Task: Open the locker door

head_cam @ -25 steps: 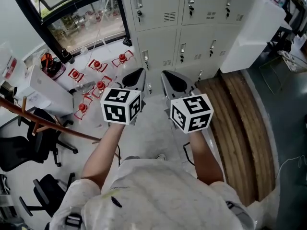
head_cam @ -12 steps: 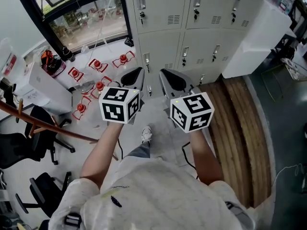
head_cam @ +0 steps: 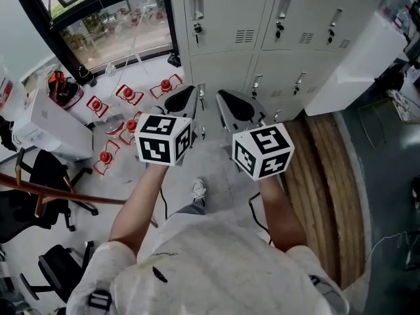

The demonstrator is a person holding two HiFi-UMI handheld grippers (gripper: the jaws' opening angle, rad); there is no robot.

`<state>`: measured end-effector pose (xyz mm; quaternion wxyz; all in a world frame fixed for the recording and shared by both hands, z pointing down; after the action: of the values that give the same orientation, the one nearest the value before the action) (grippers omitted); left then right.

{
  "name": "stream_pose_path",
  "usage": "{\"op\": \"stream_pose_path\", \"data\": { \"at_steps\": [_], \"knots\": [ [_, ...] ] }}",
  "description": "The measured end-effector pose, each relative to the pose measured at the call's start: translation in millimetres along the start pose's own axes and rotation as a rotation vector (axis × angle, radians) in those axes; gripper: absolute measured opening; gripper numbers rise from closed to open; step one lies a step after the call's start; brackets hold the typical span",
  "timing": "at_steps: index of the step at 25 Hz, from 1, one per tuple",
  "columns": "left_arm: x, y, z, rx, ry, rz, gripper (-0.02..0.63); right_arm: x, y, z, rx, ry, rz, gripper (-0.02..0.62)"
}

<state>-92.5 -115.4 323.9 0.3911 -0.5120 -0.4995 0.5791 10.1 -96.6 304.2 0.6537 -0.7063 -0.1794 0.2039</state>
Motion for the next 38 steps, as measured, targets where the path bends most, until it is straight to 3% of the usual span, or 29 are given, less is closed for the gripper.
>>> {"op": "stream_pose_path", "data": {
  "at_steps": [10,22,26,38],
  "knots": [
    [-81,17,56,0.019,0.002,0.010,0.006,-81,19,-55,0.007,0.012,-0.004,0.003],
    [-138,32,110,0.032,0.002,-0.001,0.006,-152,45,-99,0.016,-0.006,-0.037,0.007],
    [-153,37,119,0.029,-0.012,-0.007,0.006,-168,52,-112,0.010,-0.012,-0.044,0.092],
    [-194,49,136,0.030,-0.050,-0.025,0.006,-202,64,-145,0.033,-0.047,-0.041,0.124]
  ]
}}
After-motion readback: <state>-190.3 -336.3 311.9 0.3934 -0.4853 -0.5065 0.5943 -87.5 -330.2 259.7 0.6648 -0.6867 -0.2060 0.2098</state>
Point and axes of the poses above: the fingertips, and each gripper's own axes: x backward along the fingers, z to its left, y out of its top, the point moved 4 cm from there along x, backward along the fingers, and after that the axes turned 15 degrees about y, right-handed, at the moved point
